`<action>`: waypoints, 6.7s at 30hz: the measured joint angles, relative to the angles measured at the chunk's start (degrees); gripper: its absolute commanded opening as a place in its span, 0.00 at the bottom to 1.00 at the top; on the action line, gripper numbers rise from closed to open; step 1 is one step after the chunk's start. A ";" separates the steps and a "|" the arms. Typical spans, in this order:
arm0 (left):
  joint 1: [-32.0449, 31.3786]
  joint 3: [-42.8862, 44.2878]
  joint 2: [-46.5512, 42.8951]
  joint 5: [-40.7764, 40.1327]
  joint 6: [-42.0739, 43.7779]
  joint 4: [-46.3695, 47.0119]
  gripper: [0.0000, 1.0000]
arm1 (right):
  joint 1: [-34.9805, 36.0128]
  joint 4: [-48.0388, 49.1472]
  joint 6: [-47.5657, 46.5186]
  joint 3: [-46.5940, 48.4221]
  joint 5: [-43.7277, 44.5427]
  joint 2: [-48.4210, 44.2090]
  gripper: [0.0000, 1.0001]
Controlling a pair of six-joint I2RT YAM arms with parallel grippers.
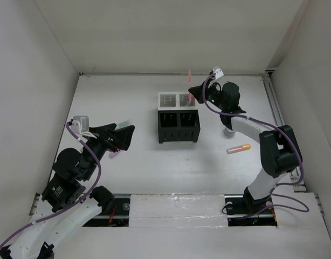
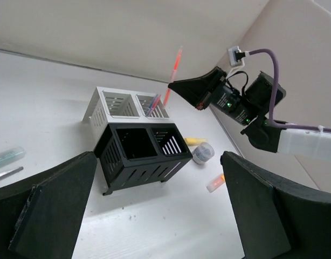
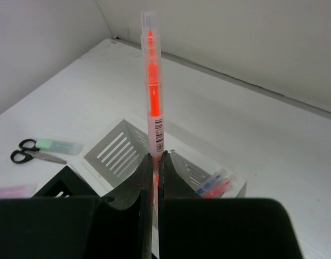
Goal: Sort the stationery into containers
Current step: Place the pen in the storage box, then pick up the stationery from the center of the board, then place the stationery in the storage box.
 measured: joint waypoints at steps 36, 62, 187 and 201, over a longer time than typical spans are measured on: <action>0.00 0.00 -0.90 4.31 1.53 -0.31 1.00 | 1.99 16.09 2.08 -9.66 -1.92 6.03 0.56; 0.00 0.00 -1.49 -1.18 0.52 -1.20 1.00 | 2.12 -4.55 1.57 -10.14 14.32 -21.62 1.00; 0.00 3.96 17.11 -19.39 -8.83 -14.95 1.00 | 14.78 -60.08 -10.69 45.38 16.55 20.90 0.68; 0.00 3.96 17.11 -18.80 -8.83 -14.95 1.00 | 15.56 -60.11 -11.34 45.46 16.59 19.08 1.00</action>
